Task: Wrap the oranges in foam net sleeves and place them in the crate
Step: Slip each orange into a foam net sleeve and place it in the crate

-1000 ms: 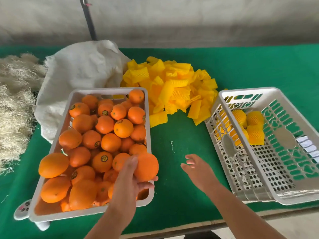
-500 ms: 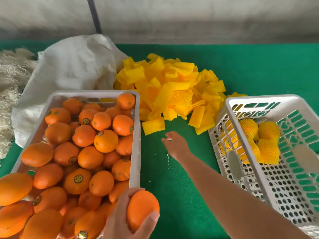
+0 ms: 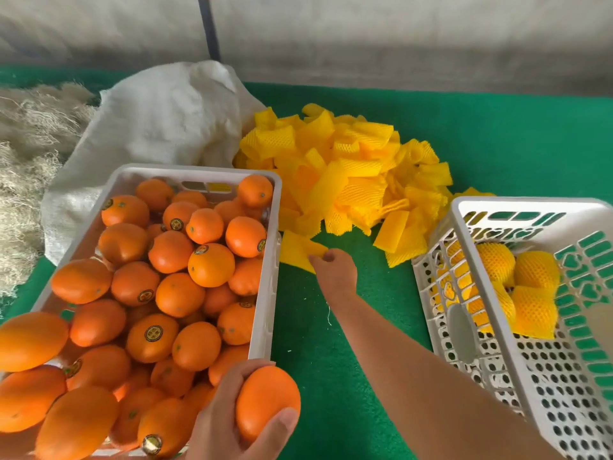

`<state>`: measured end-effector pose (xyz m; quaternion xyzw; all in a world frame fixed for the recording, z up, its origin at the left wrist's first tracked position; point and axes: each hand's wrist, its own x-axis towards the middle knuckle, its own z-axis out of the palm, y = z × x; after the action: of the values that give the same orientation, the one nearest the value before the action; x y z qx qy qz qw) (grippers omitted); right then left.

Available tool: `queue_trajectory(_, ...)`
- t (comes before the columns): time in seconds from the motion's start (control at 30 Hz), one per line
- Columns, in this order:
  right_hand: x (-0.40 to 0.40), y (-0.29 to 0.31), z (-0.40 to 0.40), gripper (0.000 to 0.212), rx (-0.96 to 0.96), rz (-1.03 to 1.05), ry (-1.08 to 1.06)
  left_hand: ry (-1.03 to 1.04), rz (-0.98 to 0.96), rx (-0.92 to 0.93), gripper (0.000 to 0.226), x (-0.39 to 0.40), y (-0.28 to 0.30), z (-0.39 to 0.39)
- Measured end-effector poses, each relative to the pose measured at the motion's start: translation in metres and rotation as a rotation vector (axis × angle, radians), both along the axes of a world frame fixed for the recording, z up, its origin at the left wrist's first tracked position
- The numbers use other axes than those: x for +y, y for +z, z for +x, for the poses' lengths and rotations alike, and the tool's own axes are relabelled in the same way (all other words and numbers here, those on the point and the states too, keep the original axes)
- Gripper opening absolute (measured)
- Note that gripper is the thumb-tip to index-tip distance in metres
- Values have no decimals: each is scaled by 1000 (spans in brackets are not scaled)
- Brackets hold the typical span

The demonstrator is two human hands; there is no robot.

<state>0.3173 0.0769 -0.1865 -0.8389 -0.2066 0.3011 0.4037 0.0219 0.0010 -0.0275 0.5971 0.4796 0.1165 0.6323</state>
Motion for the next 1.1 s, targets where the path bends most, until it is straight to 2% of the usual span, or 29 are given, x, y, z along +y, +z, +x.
queue_trajectory(0.07,-31,23,-6,32,67,51,-5,103,201,67,85,-36,-7,19)
queue_trajectory(0.1,-50,37,-7,32,115,75,-6,98,200,121,85,-35,-6,19)
queue_trajectory(0.13,-69,54,-8,33,161,97,-9,85,215,52,81,-42,-5,20)
queue_trajectory(0.23,-131,109,-15,39,248,161,18,126,133,-64,48,-48,7,25)
queue_trajectory(0.3,-168,145,-24,45,234,185,98,137,59,-157,48,-46,18,26)
queue_trajectory(0.4,-209,185,-33,33,200,225,181,53,70,-267,74,-53,43,37)
queue_trajectory(0.53,-241,216,-39,3,199,279,216,-68,119,-335,65,-64,63,55)
queue_trajectory(0.73,-268,242,-36,30,202,325,200,-82,146,-319,63,-74,71,61)
queue_trajectory(0.83,-273,243,-37,30,403,491,181,-49,31,-361,60,-74,75,56)
queue_trajectory(0.9,-272,244,-40,43,547,594,205,-10,-81,-410,61,-70,81,50)
queue_trajectory(1.0,-262,239,-42,50,650,572,271,-7,-200,-429,76,-60,87,37)
queue_trajectory(1.1,-251,232,-48,53,616,478,409,-70,-250,-430,78,-51,90,22)
